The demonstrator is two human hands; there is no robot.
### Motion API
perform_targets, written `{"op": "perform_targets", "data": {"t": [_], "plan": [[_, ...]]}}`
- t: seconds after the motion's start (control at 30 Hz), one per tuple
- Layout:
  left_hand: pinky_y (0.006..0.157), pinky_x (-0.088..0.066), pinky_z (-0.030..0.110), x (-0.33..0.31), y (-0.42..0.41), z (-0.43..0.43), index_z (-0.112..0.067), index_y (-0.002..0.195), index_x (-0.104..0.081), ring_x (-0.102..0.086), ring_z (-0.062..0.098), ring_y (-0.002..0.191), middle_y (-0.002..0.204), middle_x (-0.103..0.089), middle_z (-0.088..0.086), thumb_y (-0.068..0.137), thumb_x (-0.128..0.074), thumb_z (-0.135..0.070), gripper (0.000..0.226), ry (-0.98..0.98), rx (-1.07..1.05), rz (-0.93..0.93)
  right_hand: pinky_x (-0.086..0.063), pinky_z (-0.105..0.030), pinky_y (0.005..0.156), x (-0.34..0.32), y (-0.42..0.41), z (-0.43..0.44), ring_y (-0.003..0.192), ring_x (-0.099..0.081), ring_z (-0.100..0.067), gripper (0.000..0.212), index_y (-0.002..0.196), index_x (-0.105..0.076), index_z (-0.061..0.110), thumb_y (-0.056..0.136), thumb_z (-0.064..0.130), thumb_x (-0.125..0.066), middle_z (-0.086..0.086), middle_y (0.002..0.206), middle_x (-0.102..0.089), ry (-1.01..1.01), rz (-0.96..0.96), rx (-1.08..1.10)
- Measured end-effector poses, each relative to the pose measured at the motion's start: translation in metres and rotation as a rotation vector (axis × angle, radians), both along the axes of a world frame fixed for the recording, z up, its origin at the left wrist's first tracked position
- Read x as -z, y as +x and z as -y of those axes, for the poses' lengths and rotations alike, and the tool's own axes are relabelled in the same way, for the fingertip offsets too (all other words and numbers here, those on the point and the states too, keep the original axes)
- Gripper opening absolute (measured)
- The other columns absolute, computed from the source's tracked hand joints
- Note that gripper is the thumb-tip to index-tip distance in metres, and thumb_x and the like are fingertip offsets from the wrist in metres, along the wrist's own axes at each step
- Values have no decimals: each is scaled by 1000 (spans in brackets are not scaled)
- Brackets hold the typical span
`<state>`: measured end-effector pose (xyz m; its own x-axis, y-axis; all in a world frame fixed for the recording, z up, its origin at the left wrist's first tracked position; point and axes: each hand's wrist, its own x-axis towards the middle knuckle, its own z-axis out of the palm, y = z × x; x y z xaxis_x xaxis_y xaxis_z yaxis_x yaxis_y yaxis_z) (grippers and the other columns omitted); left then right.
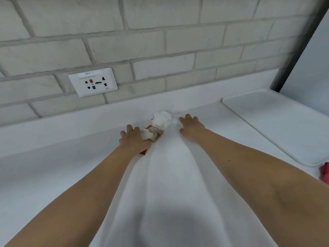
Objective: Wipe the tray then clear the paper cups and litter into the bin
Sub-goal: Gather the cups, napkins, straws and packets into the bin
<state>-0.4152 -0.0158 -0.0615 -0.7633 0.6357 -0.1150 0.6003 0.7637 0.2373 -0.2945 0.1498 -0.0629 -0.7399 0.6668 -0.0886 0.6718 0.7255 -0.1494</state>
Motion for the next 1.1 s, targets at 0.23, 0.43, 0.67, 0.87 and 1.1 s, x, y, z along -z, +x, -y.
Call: {"op": "perform_targets", "data": {"t": [0.23,0.43,0.67,0.87,1.1], "plan": [[82,-32,29,-2,4,10,-3,121,-43,-40,33,113,122,-39,13,86,-55,-39,51,-71,16,-10,-41,-30,80,1,-3,12,114,-52,-31,32,119,-50,3,95,21,-38,-14,121,-53,13,19,21],[77,-42,29,-8,0,25,1,120,-45,-48,22,94,107,-50,12,88,-56,-45,57,-48,-2,127,-40,-27,69,-16,-6,25,97,-57,-29,15,96,-56,2,84,11,-53,-9,95,-57,-104,-130,98],[91,-43,33,-18,1,42,-14,133,-38,-46,26,114,124,-45,14,93,-51,-41,50,-5,99,295,-43,-36,86,-8,-34,35,116,-51,-32,56,144,-24,30,93,17,-45,-14,129,-45,-152,-112,-86],[66,-33,25,-16,-2,55,-8,88,-55,-49,25,87,96,-46,8,88,-55,-18,11,344,36,131,-39,-29,79,-5,-44,40,113,-53,-26,30,121,-54,15,94,15,-41,-4,125,-53,-68,14,-62],[63,-39,24,-32,-2,64,-13,86,-60,-54,22,83,91,-58,7,60,-69,-23,29,206,7,657,-35,-26,66,-13,-37,46,89,-46,-22,20,92,-55,13,94,8,-36,-8,106,-51,-46,0,-95]]}}
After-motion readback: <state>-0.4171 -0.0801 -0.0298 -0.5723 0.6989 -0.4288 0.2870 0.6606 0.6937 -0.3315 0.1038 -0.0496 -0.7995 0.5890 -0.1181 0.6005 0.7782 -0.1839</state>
